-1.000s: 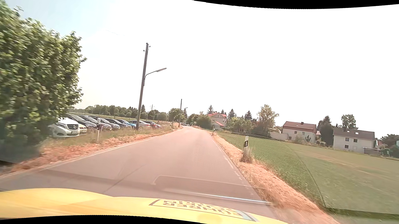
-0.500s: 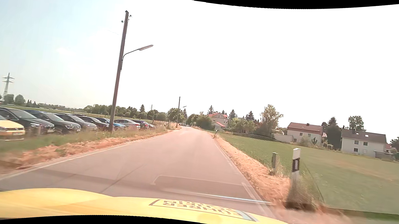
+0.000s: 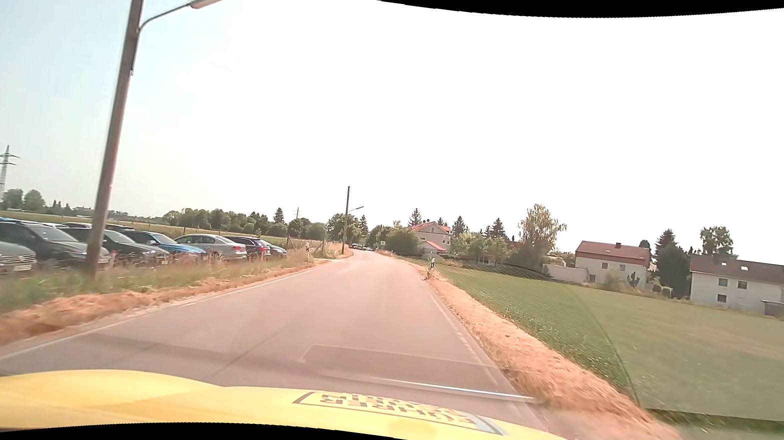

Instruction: Follow the waypoints while adhering to traffic rules and regulations

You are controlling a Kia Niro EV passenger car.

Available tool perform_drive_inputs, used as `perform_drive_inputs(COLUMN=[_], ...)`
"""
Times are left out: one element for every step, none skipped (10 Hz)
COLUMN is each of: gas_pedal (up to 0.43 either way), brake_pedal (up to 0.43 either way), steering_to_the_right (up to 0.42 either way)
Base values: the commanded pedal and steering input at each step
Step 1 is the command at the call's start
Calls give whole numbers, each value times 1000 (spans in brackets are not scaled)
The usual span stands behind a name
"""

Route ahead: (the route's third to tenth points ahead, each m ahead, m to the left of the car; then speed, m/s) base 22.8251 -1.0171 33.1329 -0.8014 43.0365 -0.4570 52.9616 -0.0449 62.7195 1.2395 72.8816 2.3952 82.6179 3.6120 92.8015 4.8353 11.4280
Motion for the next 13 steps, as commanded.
perform_drive_inputs(gas_pedal=[87,87,87,87,87,87,67,59,39,8,0,0,0], brake_pedal=[0,0,0,0,0,0,0,0,0,0,0,0,0], steering_to_the_right=[-4,-3,-3,-3,-3,-3,-3,-3,-3,-3,-3,-3,-3])
